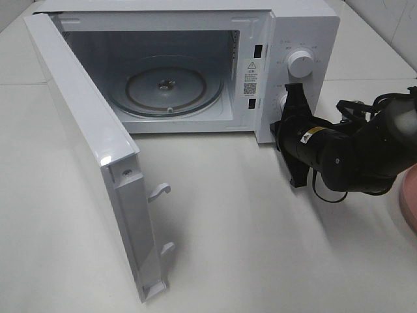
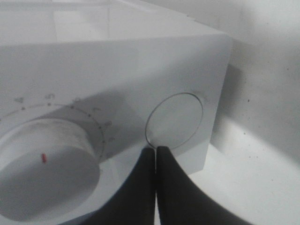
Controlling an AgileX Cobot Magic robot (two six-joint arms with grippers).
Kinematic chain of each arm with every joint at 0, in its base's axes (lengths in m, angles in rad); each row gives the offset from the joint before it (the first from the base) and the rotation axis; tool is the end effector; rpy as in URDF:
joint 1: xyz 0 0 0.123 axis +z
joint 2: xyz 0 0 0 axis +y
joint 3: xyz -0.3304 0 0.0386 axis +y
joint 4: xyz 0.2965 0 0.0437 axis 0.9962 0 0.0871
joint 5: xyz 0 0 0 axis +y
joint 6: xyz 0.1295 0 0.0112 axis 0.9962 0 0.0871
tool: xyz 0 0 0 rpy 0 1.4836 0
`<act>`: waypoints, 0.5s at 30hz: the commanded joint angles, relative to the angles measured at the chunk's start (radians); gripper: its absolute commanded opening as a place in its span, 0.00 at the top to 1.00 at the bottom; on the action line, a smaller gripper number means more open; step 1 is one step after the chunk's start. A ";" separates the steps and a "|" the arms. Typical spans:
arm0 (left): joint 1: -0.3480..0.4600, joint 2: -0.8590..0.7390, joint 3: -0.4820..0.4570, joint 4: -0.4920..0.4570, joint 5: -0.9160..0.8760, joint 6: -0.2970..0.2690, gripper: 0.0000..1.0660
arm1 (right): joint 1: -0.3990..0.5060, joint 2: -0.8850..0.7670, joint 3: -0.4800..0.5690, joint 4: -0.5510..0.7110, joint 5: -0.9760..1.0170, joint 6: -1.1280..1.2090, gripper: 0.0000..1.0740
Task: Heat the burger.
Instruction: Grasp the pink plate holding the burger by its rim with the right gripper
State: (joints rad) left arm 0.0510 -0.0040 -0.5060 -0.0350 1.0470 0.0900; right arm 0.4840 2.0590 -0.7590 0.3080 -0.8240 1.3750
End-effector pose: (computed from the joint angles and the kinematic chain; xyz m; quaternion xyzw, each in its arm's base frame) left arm 0.0240 -0.0027 0.2866 0.0172 0.8467 0.0200 0.5314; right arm 0.3910 0.1729 0.0717 0.4883 0.6762 0.4200 0.3578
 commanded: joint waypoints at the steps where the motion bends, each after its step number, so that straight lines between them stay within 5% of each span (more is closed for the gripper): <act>1: -0.004 -0.020 0.001 -0.003 0.000 -0.004 0.04 | 0.009 -0.020 0.012 0.005 -0.013 -0.007 1.00; 15: -0.004 -0.020 0.001 -0.003 0.000 -0.004 0.04 | 0.032 -0.126 0.145 0.072 -0.007 -0.128 1.00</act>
State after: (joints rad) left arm 0.0510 -0.0040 -0.5060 -0.0350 1.0470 0.0900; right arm 0.5160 1.9510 -0.6160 0.3790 -0.8240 1.2740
